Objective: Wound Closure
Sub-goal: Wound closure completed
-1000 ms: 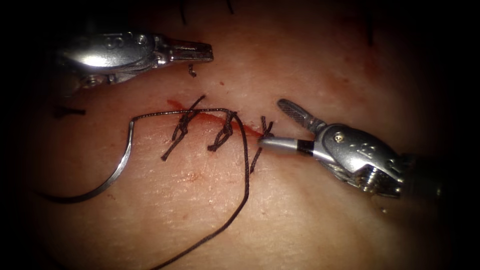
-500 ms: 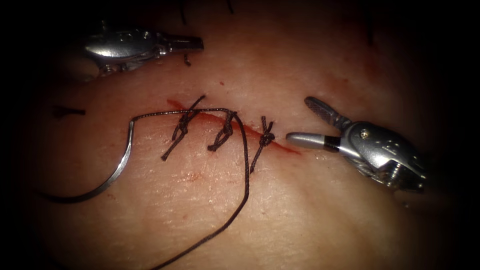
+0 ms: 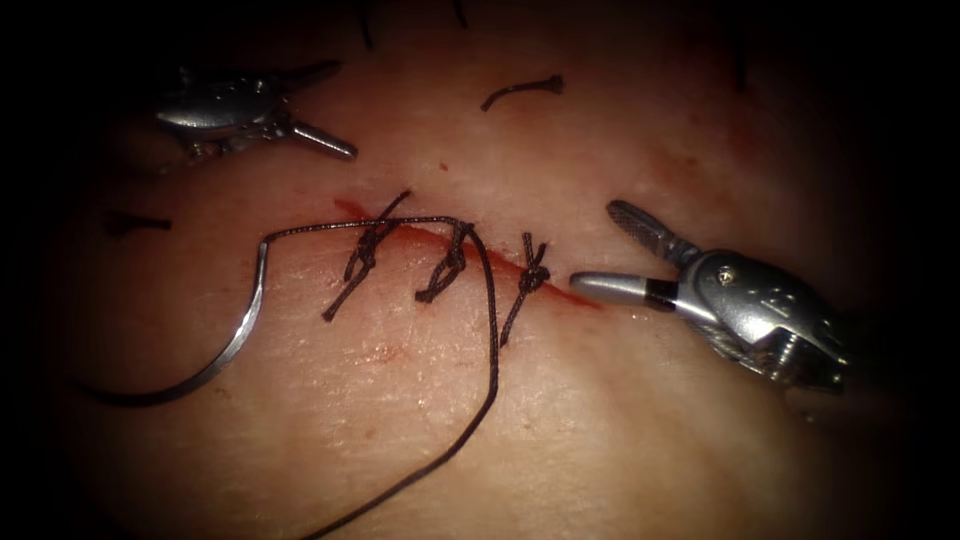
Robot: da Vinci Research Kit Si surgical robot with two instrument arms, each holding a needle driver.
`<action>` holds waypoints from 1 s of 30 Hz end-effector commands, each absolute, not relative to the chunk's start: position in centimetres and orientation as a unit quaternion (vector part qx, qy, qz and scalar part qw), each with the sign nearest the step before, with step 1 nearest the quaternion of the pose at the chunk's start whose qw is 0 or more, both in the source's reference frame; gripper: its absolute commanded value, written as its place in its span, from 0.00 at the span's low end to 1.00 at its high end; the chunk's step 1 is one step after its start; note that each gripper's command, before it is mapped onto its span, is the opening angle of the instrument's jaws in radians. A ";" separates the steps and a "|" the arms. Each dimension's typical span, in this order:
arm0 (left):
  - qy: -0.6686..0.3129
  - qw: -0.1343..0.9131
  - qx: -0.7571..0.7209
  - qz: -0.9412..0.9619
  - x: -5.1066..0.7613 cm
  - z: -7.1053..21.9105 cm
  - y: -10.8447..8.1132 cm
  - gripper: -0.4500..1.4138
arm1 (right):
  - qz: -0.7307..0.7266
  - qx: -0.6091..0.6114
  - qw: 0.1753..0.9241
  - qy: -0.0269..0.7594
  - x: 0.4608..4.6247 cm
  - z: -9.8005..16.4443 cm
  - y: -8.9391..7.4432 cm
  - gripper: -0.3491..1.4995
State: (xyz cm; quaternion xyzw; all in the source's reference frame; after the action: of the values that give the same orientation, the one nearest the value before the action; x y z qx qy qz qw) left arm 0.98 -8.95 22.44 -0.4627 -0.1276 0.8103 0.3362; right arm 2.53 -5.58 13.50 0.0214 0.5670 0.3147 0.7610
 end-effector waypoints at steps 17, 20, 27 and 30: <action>-0.085 0.345 -0.501 0.789 0.97 21.8 -8.8 0.65 | 0.312 0.030 0.764 0.564 2.53 13.5 -5.6 0.94; -0.082 0.340 -0.506 0.789 0.79 21.5 -9.0 0.66 | 0.294 0.055 0.777 0.554 2.53 13.5 -5.6 0.90; -0.089 0.305 -0.528 0.787 0.41 21.2 -9.5 0.68 | 0.216 0.116 0.789 0.564 2.59 13.3 -5.7 0.69; -0.102 0.270 -0.535 0.794 0.23 21.0 -9.9 0.68 | 0.167 0.095 0.806 0.560 2.62 13.1 -5.6 0.49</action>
State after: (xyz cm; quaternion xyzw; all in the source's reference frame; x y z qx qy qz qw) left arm 0.24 -9.92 20.94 -0.5373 -0.1033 0.7935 0.2663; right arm 2.56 -5.64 13.08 0.0935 0.5581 0.1596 0.8089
